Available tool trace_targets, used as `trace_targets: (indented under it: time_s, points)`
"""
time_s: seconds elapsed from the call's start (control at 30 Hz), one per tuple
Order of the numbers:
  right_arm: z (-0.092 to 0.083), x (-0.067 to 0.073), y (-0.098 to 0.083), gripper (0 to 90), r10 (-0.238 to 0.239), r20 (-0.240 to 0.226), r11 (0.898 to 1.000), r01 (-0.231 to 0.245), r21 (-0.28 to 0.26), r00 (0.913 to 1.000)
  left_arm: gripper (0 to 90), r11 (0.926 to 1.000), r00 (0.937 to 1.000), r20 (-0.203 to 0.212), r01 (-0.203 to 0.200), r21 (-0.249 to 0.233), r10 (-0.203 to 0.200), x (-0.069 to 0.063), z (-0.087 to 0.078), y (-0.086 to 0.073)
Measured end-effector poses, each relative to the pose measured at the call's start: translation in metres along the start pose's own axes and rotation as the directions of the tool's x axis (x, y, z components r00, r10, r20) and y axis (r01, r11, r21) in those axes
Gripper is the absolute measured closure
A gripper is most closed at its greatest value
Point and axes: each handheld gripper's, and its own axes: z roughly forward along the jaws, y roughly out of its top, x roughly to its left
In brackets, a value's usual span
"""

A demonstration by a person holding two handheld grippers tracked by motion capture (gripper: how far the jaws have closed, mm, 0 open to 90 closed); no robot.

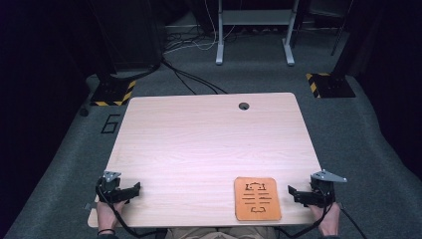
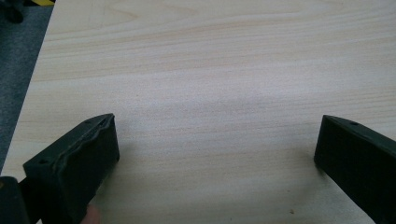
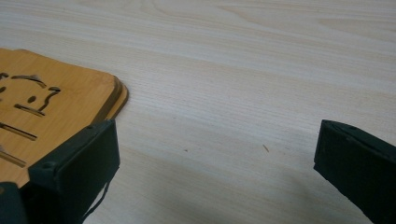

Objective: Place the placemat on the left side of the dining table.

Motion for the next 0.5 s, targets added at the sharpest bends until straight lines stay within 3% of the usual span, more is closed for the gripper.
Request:
trace_targets:
  time_s: [0.5]
  points:
    - [-0.003, 0.017, 0.005, 0.0, -0.019, -0.041, 1.0, 0.019, 0.002, 0.999, 0.0, 1.0, 1.0, 0.0, 0.0, 0.0, 0.0, 0.0, 0.0, 0.0]
